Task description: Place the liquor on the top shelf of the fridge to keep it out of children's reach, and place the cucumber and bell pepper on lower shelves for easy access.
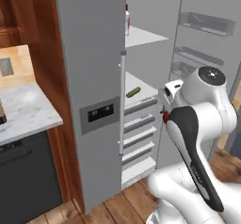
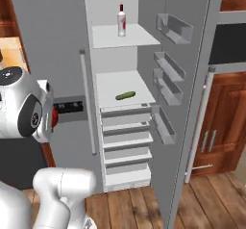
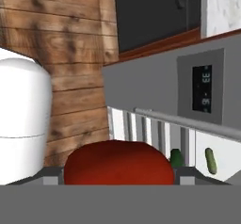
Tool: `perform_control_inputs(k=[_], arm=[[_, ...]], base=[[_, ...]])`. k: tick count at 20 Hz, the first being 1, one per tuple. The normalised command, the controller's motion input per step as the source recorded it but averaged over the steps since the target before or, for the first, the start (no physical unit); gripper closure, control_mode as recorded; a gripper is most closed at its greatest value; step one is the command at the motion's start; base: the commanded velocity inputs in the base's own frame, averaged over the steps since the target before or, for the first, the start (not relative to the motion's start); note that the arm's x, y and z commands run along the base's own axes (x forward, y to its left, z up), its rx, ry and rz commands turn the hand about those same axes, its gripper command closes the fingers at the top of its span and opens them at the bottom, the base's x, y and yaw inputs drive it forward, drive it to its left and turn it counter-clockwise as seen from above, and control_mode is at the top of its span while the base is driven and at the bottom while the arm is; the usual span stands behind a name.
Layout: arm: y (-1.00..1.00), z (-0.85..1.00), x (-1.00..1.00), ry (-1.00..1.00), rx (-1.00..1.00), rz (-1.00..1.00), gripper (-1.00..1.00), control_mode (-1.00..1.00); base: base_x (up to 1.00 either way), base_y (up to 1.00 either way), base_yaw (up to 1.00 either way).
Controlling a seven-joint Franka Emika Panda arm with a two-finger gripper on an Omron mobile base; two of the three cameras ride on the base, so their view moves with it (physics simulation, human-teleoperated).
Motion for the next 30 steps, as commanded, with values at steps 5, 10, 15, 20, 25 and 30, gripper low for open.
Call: perform_control_inputs(k=[5, 10, 15, 20, 25, 30], arm=[[0.0, 0.0, 0.0, 0.0, 0.0, 0.0, 1.0, 1.0], [0.0, 0.0, 0.0, 0.0, 0.0, 0.0, 1.0, 1.0], [0.0, 0.0, 0.0, 0.0, 0.0, 0.0, 1.0, 1.0], [0.0, 0.0, 0.0, 0.0, 0.0, 0.0, 1.0, 1.0], [0.0, 0.0, 0.0, 0.0, 0.0, 0.0, 1.0, 1.0], [0.0, 0.0, 0.0, 0.0, 0.0, 0.0, 1.0, 1.0]], base=[[0.2, -0.84, 0.02], [0.29, -0.65, 0.22], [0.36, -0.21, 0.3], [0.43, 0.05, 0.27], [0.47, 0.0, 0.18], [0.55, -0.05, 0.1]])
